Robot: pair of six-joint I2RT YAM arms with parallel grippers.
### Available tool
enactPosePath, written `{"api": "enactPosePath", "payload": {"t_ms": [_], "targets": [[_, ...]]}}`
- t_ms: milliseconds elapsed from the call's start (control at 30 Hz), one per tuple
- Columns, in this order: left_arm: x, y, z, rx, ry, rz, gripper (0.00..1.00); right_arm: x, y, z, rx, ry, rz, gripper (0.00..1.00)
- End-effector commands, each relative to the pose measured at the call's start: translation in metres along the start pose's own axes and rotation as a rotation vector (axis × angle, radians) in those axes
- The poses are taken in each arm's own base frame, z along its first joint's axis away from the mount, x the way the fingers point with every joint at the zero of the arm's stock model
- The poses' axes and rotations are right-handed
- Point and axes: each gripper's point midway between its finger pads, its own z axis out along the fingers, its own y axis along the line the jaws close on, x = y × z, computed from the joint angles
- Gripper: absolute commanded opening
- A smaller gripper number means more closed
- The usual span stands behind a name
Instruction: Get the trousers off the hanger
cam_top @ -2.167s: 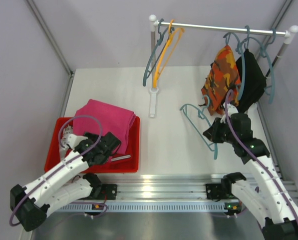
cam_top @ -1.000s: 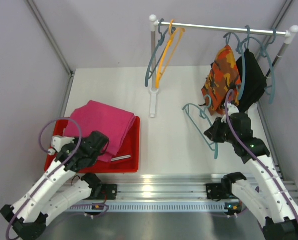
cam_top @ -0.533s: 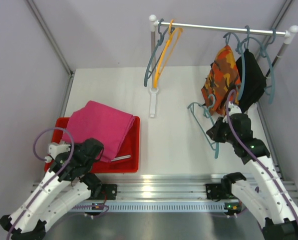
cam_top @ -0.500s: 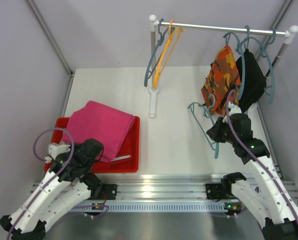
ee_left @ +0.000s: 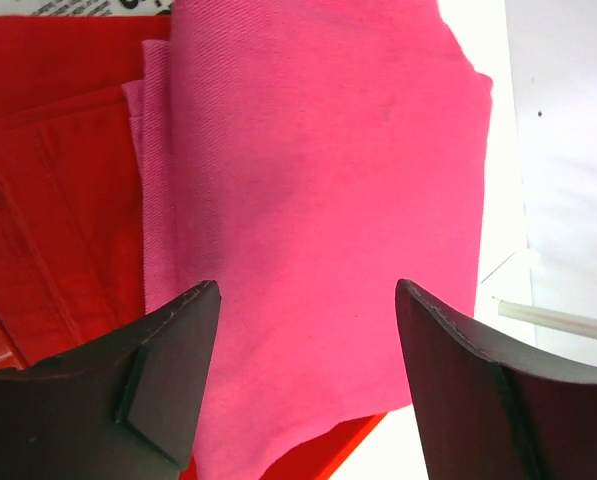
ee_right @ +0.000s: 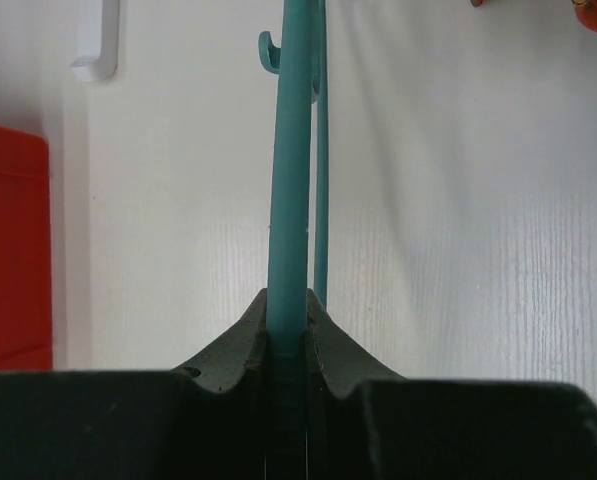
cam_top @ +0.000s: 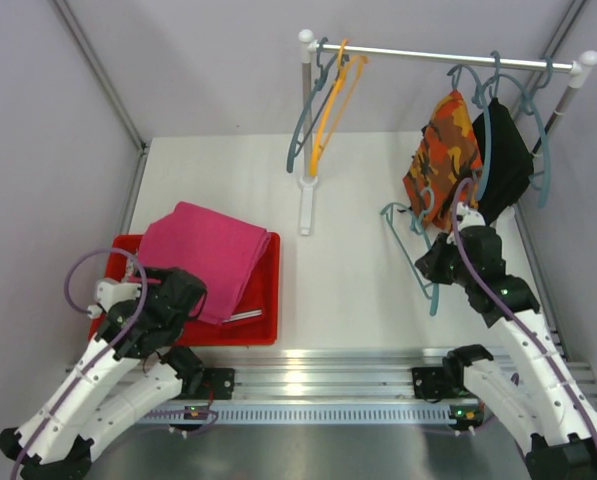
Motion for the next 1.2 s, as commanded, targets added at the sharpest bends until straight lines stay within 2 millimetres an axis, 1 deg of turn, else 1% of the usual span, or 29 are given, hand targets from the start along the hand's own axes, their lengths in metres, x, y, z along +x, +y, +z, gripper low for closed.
{"api": "enactPosePath", "payload": {"t_ms": [0,33,67,100,133,167,200,267,300,367,400,533,567,600,633,667,700,767,800,833,867,900,967,1000,1033,1067,1100,1133,1167], "targets": [[-0.026,0.012,-0.011,-0.052,-0.047,0.196,0.77,-0.006,0.004,0.002,-0.009,-0.017,0.006,0.00],[-0.029,0.006,-0.012,-0.034,-0.061,0.233,0.77,-0.006,0.005,0.003,-0.014,-0.015,0.005,0.00],[-0.027,-0.013,-0.012,0.009,-0.077,0.252,0.79,-0.006,0.006,0.002,-0.019,-0.016,0.005,0.00],[-0.029,-0.026,-0.015,0.046,-0.078,0.388,0.83,-0.008,0.008,0.001,-0.031,-0.019,0.003,0.00],[-0.025,-0.038,-0.017,0.076,-0.074,0.457,0.84,-0.010,0.010,0.000,-0.037,-0.023,-0.002,0.00],[-0.009,-0.065,-0.017,0.143,-0.040,0.485,0.85,-0.012,0.011,-0.002,-0.042,-0.029,-0.004,0.00],[-0.007,-0.076,-0.021,0.172,-0.032,0.599,0.86,-0.017,0.014,-0.005,-0.049,-0.041,-0.007,0.00],[0.008,-0.094,-0.021,0.203,-0.001,0.698,0.86,-0.022,0.017,-0.009,-0.059,-0.055,-0.016,0.00],[0.012,-0.108,-0.026,0.248,0.015,0.737,0.86,-0.028,0.021,-0.014,-0.068,-0.072,-0.020,0.00],[0.024,-0.119,-0.025,0.279,0.039,0.811,0.89,-0.034,0.024,-0.019,-0.074,-0.086,-0.021,0.00],[0.028,-0.128,-0.026,0.306,0.045,0.836,0.89,-0.041,0.027,-0.023,-0.082,-0.101,-0.024,0.00],[0.042,-0.138,-0.021,0.324,0.058,0.880,0.93,-0.054,0.039,-0.035,-0.122,-0.127,-0.038,0.00],[0.048,-0.139,-0.019,0.325,0.071,0.893,0.94,-0.055,0.041,-0.037,-0.125,-0.127,-0.037,0.00],[0.051,-0.137,-0.015,0.320,0.080,0.905,0.94,-0.062,0.045,-0.042,-0.134,-0.145,-0.039,0.00],[0.059,-0.139,-0.014,0.336,0.112,0.901,0.94,-0.063,0.046,-0.044,-0.135,-0.143,-0.038,0.00],[0.064,-0.138,-0.011,0.330,0.129,0.906,0.94,-0.066,0.048,-0.048,-0.140,-0.157,-0.036,0.00],[0.064,-0.136,-0.005,0.318,0.139,0.907,0.94,-0.073,0.051,-0.052,-0.146,-0.178,-0.036,0.00],[0.073,-0.132,0.001,0.315,0.186,0.909,0.94,-0.082,0.055,-0.056,-0.156,-0.203,-0.035,0.00],[0.072,-0.128,0.007,0.298,0.196,0.916,0.95,-0.090,0.057,-0.059,-0.158,-0.227,-0.036,0.00],[0.072,-0.127,0.010,0.297,0.210,0.916,0.95,-0.095,0.059,-0.059,-0.159,-0.237,-0.038,0.00],[0.077,-0.129,0.010,0.318,0.245,0.910,0.95,-0.099,0.061,-0.053,-0.154,-0.227,-0.037,0.00],[0.072,-0.127,0.015,0.306,0.244,0.902,0.95,-0.112,0.067,-0.059,-0.167,-0.248,-0.043,0.00],[0.068,-0.127,0.018,0.307,0.255,0.891,0.95,-0.124,0.075,-0.053,-0.169,-0.248,-0.041,0.00],[0.066,-0.126,0.020,0.306,0.260,0.886,0.95,-0.141,0.079,-0.061,-0.162,-0.295,-0.038,0.00],[0.064,-0.126,0.021,0.308,0.262,0.882,0.95,-0.148,0.084,-0.062,-0.160,-0.311,-0.038,0.00],[0.062,-0.125,0.021,0.308,0.264,0.877,0.95,-0.162,0.089,-0.064,-0.152,-0.340,-0.037,0.00],[0.060,-0.125,0.023,0.306,0.268,0.874,0.95,-0.173,0.085,-0.064,-0.103,-0.372,-0.032,0.00],[0.060,-0.123,0.024,0.302,0.271,0.874,0.95,-0.180,0.089,-0.065,-0.097,-0.385,-0.040,0.00],[0.059,-0.123,0.025,0.299,0.274,0.871,0.95,-0.193,0.094,-0.065,-0.086,-0.402,-0.037,0.00]]}}
